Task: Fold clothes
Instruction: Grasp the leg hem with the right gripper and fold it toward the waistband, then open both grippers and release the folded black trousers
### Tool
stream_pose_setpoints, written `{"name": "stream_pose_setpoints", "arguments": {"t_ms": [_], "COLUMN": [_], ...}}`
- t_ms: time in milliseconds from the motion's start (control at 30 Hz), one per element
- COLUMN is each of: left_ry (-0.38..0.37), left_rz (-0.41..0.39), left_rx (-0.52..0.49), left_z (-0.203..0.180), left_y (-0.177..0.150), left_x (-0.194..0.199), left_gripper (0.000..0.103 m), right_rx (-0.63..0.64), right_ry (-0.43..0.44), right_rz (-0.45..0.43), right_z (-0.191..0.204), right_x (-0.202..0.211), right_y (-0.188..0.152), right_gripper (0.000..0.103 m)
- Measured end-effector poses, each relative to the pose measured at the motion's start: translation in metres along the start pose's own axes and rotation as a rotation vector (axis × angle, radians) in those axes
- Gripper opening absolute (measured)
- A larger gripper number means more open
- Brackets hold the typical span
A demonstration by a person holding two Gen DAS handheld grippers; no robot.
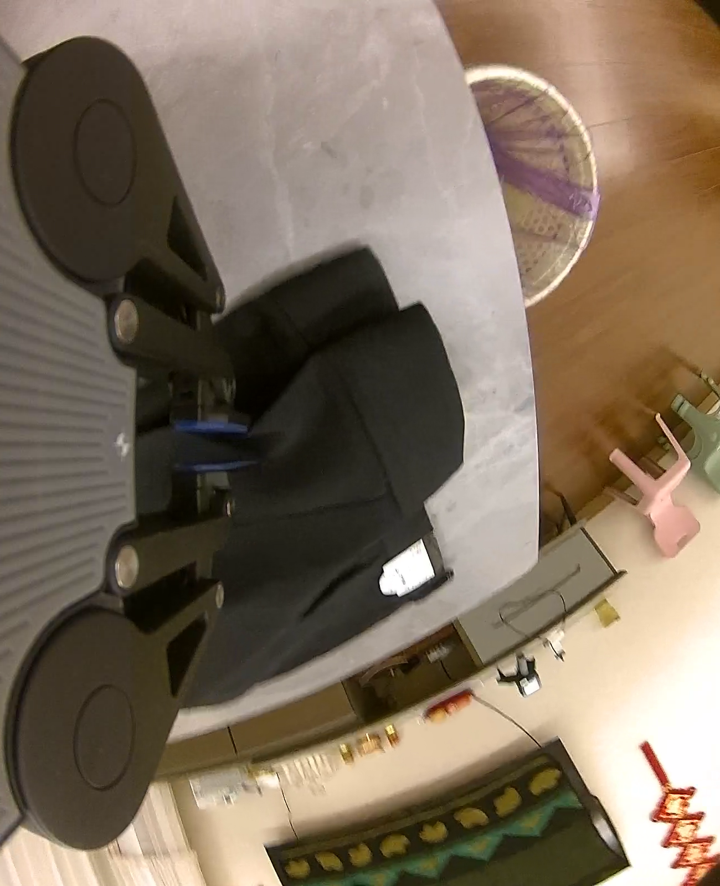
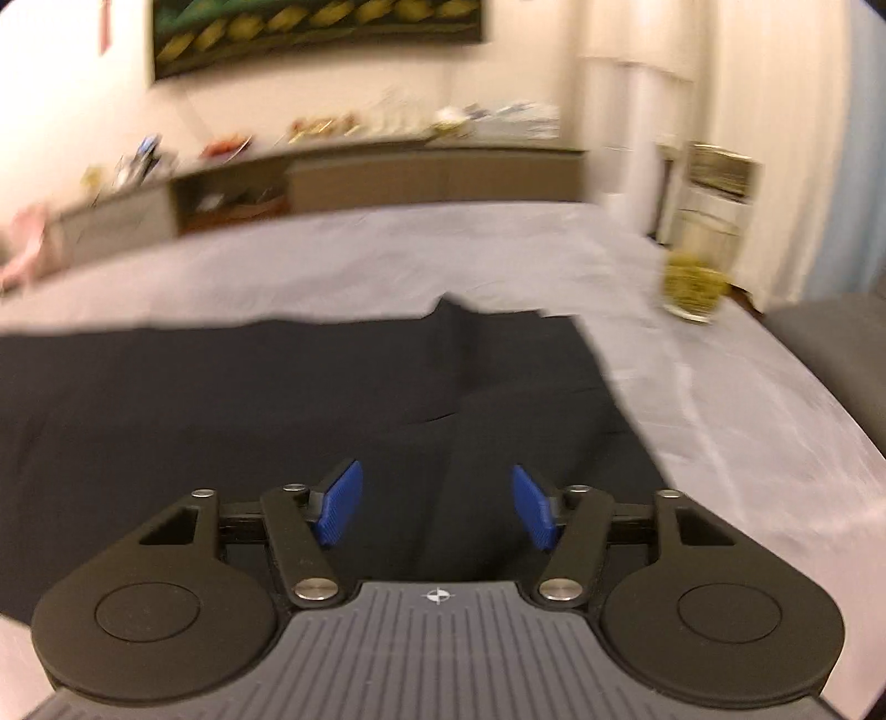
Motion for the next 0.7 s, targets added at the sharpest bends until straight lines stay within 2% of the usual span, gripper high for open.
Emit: {"name": "stream_pose_setpoints", "arguments": {"t_ms": [33,100,167,267,300,333,400,467,533,567,600,633,700], "left_ry": [0.019,0.012,0.007,0.003,-0.001,-0.011,-0.044,-0.07,-0.075,-0.067,-0.06,-0.063,-0.099], "left_rz": [0.0,0.01,0.012,0.013,0.013,0.013,0.016,0.023,0.03,0.029,0.025,0.001,-0.072], "left_rx": [0.004,0.028,0.044,0.047,0.044,0.042,0.036,0.021,-0.003,-0.016,-0.038,-0.055,-0.088], "left_z": [0.004,0.01,0.013,0.012,0.01,0.007,0.001,-0.005,-0.011,-0.013,-0.016,-0.02,-0.027], "left_y": [0.001,0.002,0.003,0.004,0.003,0.003,0.001,-0.001,-0.003,-0.003,-0.003,0.0,0.005], "left_x": [0.0,0.0,0.001,0.001,0.001,0.001,0.002,0.001,-0.002,-0.004,-0.006,-0.004,0.009], "left_gripper": [0.004,0.003,0.003,0.006,0.008,0.015,0.024,0.033,0.034,0.03,0.022,0.003,0.001], "right_rx": [-0.027,-0.104,-0.217,-0.278,-0.298,-0.321,-0.366,-0.466,-0.522,-0.506,-0.48,-0.47,-0.459], "right_ry": [-0.045,-0.133,-0.177,-0.146,-0.124,-0.102,-0.057,-0.017,0.015,0.009,-0.003,-0.011,-0.025], "right_rz": [0.003,-0.007,-0.045,-0.072,-0.073,-0.072,-0.07,-0.072,-0.052,-0.043,-0.036,-0.038,-0.047], "right_z": [-0.01,-0.035,-0.064,-0.079,-0.08,-0.08,-0.08,-0.09,-0.093,-0.094,-0.094,-0.095,-0.095], "right_x": [0.001,0.008,0.029,0.041,0.04,0.038,0.034,0.031,0.026,0.021,0.016,0.016,0.02], "right_y": [-0.003,-0.009,-0.014,-0.021,-0.022,-0.023,-0.024,-0.025,-0.027,-0.025,-0.022,-0.022,-0.023], "right_gripper": [0.007,0.007,0.007,0.008,0.016,0.032,0.044,0.044,0.044,0.041,0.018,0.0,0.0]}}
Point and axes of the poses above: each gripper's, at about its wrist camera, not at the fingertips, and x roughly against the way its jaws point, z to its left, y to its top, the point moved 5 cm from there along -x, roughly the way its jaws point, and after that the axes turned 5 degrees about y, right-handed, at the moved point
